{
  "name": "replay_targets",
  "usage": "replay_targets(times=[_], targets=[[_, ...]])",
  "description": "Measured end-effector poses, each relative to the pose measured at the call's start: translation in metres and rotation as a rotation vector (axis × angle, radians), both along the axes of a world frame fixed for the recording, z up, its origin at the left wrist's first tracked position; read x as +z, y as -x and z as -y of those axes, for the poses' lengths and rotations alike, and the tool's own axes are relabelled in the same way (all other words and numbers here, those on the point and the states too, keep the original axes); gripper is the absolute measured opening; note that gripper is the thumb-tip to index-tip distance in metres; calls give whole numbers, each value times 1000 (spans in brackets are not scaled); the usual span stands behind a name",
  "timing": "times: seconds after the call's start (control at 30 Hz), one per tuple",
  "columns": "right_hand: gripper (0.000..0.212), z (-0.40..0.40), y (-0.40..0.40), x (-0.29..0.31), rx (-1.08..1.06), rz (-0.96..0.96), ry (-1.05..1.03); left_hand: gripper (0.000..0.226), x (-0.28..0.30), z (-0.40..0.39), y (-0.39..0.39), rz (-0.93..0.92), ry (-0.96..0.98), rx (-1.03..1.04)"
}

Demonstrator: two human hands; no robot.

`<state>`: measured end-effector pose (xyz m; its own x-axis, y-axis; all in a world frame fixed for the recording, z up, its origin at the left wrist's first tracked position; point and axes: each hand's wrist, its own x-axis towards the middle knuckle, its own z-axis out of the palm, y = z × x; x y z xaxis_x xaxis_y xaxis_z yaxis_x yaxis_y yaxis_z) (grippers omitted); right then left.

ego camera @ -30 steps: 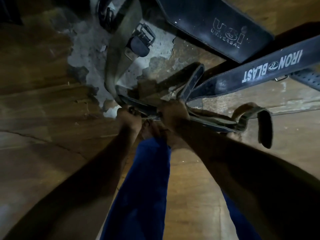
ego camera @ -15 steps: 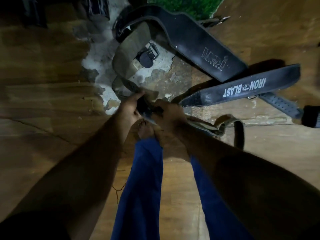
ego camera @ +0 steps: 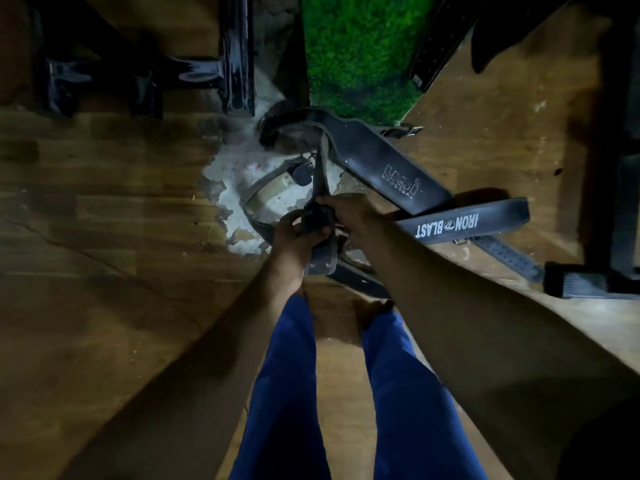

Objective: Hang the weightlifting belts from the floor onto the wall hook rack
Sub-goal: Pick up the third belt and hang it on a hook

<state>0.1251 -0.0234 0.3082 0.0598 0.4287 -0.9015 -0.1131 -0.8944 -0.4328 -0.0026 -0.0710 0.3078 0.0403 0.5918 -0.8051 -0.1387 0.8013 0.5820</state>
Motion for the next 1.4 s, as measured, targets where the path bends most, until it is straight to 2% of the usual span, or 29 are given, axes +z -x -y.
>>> replay_targets(times=[0.1,0.17,0.27,0.33,0.37,0.4,0.43,0.53,0.63,0.7,0.77,0.8,0.87,0.9,0.93,1.03,1.13,1.17,1.23,1.33,1.4], targets=[[13,7,-10,17,30,-5,-72,51,32,2,4,-60,10,-90],[8,15,-17,38,82,-28,-161,49,48,-6,4,-72,95,-17],[7,30,-26,67,211,-132,-242,62,57,-35,7,127,284,54],[9,41,-36,80,240,-214,-225,47,64,-49,-1,160,220,78],[11,45,-41,86,249,-224,-212,37,74,-57,-8,137,198,90],[17,49,-46,92,236,-216,-198,32,86,-62,-14,39,150,109],[24,51,-50,100,181,-193,-192,32,99,-65,-19,-32,68,121],[56,45,-50,135,-154,-132,-181,20,145,-63,-29,7,-117,16],[71,18,-42,167,-270,-134,-202,10,184,-48,-24,7,-195,-175],[67,3,-40,180,-299,-123,-180,10,210,-36,-18,5,-240,-280],[58,2,-38,201,-274,-104,-168,14,234,-27,-11,-29,-243,-297],[50,7,-37,216,-235,-122,-197,24,244,-25,-7,-19,-203,-249],[23,23,-39,244,-96,-209,-283,54,262,-24,-1,106,-107,-70],[18,34,-43,256,-12,-254,-305,61,272,-27,1,186,-92,6],[21,45,-47,267,57,-292,-315,59,283,-30,1,226,-84,50],[44,65,-56,291,209,-340,-310,27,320,-39,-9,144,-73,7],[79,53,-64,313,134,-280,-343,15,340,-35,-20,79,-193,-107],[82,44,-65,324,81,-285,-358,14,345,-31,-21,52,-274,-133],[74,22,-69,342,5,-265,-400,19,358,-18,-21,46,-412,-214],[72,5,-75,372,-6,-153,-484,32,379,1,-18,105,-480,-345],[45,8,-75,391,89,-164,-561,33,395,-1,-12,167,-443,-283]])
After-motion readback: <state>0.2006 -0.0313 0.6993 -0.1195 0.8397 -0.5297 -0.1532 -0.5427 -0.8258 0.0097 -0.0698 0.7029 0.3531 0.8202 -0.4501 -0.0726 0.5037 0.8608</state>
